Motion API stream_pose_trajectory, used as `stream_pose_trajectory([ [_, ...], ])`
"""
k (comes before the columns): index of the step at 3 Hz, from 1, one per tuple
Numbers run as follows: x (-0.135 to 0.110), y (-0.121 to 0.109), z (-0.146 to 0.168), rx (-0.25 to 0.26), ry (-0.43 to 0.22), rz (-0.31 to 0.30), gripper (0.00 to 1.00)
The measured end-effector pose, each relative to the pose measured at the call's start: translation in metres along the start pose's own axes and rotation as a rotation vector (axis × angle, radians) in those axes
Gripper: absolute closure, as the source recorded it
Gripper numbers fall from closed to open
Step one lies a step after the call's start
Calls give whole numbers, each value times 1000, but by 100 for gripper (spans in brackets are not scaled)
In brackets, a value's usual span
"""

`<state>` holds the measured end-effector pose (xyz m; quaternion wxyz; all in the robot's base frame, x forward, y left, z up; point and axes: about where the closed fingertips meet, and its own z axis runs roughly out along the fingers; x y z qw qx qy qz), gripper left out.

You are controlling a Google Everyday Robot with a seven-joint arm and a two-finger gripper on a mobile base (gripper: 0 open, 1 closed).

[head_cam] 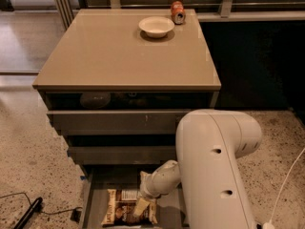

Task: Pick brown chip bag from bottom drawer and place on counter

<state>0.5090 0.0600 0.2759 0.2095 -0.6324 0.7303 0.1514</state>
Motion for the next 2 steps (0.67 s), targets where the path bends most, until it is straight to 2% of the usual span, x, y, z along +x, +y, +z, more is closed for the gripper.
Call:
stream_pose_trajectory([
  [1,7,-12,-19,58,52,32,0],
  [2,6,-12,-19,58,52,32,0],
])
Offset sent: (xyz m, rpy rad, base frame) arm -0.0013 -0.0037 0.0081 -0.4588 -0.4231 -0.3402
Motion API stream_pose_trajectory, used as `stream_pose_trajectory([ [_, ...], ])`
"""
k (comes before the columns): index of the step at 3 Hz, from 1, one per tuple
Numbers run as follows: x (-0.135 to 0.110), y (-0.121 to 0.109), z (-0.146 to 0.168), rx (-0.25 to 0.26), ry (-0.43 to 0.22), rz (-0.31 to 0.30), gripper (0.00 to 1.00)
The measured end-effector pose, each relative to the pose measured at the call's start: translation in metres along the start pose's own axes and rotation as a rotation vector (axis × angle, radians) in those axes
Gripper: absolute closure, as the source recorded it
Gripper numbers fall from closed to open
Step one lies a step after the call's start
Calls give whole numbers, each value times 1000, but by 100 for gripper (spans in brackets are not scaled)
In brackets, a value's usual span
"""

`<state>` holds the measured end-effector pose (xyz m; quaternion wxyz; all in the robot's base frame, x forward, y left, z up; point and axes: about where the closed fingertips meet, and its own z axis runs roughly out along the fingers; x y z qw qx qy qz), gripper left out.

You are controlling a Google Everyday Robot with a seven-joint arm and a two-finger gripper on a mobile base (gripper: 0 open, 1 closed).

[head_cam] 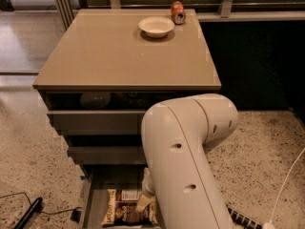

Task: Pick brown chip bag from bottom drawer and place on counter

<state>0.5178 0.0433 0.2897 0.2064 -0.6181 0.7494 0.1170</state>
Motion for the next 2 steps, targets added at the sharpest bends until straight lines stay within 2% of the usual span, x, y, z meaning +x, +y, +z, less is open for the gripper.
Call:
stream_pose_trajectory([
  [1,1,0,1,18,-24,30,0],
  [2,5,14,17,5,-51,63,0],
])
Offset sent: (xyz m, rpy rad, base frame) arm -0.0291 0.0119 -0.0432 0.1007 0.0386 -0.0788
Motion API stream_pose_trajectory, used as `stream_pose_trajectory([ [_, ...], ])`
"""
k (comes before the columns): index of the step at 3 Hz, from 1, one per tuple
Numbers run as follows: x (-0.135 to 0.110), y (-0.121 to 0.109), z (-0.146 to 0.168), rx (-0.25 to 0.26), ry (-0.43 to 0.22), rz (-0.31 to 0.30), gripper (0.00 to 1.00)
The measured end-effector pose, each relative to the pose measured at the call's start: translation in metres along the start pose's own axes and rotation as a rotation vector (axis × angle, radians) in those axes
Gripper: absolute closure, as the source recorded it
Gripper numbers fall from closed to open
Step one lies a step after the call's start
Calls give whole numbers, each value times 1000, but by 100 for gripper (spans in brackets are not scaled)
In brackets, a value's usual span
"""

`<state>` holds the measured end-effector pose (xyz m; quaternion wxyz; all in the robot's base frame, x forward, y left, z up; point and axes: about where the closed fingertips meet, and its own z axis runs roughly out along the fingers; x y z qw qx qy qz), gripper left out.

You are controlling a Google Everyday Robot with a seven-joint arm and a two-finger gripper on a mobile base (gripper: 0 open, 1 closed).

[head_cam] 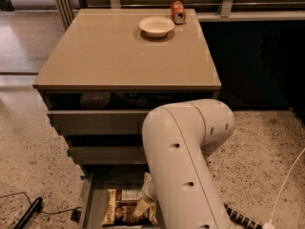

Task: Pick brown chip bag from bottom drawer and place on counter

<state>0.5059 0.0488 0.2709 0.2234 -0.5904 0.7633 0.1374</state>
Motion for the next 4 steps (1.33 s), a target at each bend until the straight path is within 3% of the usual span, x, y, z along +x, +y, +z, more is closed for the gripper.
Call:
stream_pose_trajectory([
  [1,21,30,36,-39,18,22,0],
  [3,32,34,69,-42,19,65,0],
  [4,26,29,81,-43,27,68,0],
])
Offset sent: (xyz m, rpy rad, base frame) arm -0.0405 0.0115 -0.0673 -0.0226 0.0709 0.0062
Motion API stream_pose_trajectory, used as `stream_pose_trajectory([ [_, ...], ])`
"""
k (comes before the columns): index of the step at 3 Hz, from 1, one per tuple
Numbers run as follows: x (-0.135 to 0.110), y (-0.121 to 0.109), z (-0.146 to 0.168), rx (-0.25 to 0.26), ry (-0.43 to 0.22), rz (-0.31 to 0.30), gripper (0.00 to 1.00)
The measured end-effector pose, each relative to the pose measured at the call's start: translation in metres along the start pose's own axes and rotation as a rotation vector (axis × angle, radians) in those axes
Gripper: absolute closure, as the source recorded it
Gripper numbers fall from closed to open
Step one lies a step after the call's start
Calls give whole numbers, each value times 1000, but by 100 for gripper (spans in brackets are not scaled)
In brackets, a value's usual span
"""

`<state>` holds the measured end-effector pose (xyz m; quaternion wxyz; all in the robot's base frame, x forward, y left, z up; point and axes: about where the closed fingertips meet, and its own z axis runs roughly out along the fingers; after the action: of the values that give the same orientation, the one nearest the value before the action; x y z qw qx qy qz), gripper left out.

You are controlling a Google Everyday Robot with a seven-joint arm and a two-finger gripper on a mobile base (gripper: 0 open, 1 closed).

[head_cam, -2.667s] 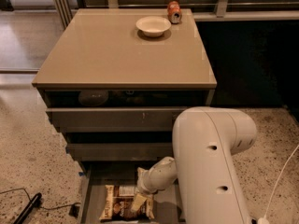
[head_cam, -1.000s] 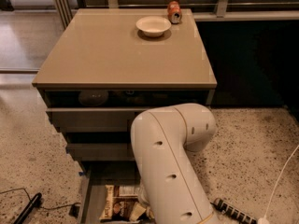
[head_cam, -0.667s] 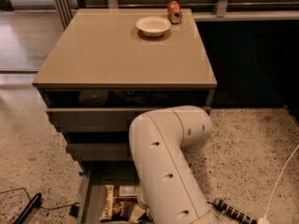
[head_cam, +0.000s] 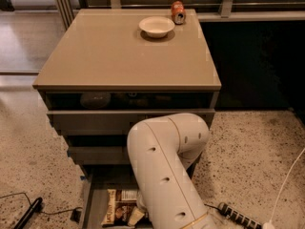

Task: Pick brown chip bag from bottom drawer and place on counter

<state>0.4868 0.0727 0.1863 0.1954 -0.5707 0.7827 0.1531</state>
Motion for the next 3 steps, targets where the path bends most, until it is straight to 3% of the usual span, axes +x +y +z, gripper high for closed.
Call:
stream_pose_trajectory([
  [1,-13,2,11,-15,0,-16,0],
  [3,-13,1,15,-16,-29,-7,0],
])
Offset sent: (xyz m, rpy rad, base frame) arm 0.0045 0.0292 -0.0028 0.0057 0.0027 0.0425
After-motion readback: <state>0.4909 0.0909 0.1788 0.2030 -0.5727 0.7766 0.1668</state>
